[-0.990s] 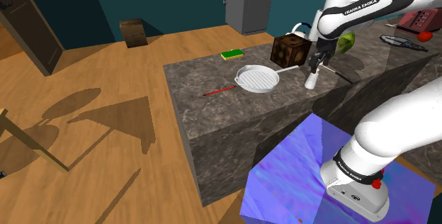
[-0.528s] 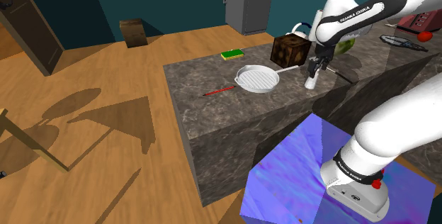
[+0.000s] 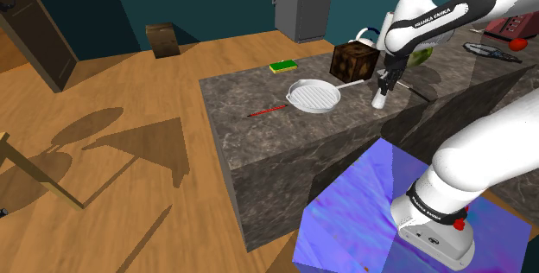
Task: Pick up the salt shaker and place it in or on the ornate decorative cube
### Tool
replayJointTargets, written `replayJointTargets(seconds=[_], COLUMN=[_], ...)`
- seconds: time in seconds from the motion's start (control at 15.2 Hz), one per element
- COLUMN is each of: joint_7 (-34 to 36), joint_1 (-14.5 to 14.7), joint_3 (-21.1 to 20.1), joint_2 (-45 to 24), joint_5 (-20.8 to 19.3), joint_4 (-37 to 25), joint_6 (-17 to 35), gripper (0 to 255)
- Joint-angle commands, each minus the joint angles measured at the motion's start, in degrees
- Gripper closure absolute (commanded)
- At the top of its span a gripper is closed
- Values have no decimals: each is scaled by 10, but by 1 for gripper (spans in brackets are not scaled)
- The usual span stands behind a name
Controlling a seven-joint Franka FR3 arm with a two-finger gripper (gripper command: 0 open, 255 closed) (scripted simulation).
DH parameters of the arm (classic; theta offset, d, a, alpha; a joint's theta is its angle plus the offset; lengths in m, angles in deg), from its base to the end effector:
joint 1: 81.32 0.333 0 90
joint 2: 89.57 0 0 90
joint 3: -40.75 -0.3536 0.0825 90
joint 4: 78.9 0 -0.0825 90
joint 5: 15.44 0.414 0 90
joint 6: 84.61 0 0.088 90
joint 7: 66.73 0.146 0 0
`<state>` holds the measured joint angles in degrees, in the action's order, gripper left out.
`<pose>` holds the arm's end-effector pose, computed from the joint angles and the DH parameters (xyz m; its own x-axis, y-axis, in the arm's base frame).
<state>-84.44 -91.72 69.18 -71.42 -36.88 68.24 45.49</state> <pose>0.3322 -0.2827 0.3382 0.9927 -0.1069 -0.0551 -0.0994 -0.9873 0.1236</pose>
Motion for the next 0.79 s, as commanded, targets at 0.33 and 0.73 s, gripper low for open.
replayJointTargets(seconds=[0.33,0.73], joint_7=[0,-2], joint_1=[0,0], joint_3=[0,-7], joint_2=[0,22], joint_5=[0,1], joint_4=[0,-15], joint_6=[-1,-37], gripper=[255,255])
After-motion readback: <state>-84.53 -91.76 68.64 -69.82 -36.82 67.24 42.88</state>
